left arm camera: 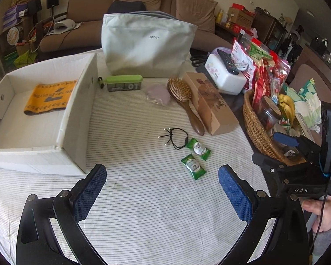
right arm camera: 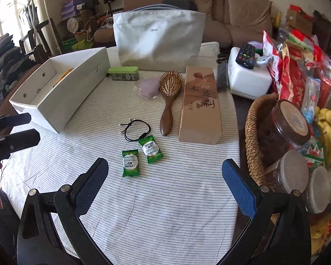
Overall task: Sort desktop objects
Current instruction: 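Withdraw the left tool and move the right tool toward the brown box, then close the right gripper around the brown hairbrush box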
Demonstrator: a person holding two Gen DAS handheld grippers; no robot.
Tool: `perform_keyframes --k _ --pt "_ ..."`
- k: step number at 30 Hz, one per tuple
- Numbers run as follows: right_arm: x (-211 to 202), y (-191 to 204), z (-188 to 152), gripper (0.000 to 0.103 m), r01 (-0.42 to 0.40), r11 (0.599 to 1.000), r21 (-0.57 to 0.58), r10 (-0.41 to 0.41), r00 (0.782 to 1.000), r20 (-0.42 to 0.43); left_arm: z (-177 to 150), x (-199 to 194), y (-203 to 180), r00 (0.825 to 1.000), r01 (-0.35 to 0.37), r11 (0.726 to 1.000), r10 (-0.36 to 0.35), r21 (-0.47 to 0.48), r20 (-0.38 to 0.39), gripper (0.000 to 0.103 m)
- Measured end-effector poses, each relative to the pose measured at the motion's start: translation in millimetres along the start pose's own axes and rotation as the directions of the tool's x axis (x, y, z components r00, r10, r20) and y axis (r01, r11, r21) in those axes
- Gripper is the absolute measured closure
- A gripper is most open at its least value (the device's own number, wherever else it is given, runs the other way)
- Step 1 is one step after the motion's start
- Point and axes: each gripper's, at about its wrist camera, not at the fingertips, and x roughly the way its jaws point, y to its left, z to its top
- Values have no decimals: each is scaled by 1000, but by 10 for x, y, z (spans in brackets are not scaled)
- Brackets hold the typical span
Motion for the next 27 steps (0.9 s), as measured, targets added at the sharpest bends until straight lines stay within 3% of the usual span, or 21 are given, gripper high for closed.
perform_keyframes --k 9,12,18,27 --pt "473 -269 95 0 -101 992 80 98 994 48 0 385 -57 999 44 999 -44 18 -4 0" --pt "619 -381 126 0 -67 991 117 60 996 67 14 474 -42 999 46 999 -46 12 9 0" --pt "921 -502 271 5 -79 990 118 75 996 39 49 678 35 998 64 998 -64 1 0 0" --pt "1391 -642 599 5 12 998 58 -8 998 -67 57 902 110 996 83 996 -83 -16 -20 0"
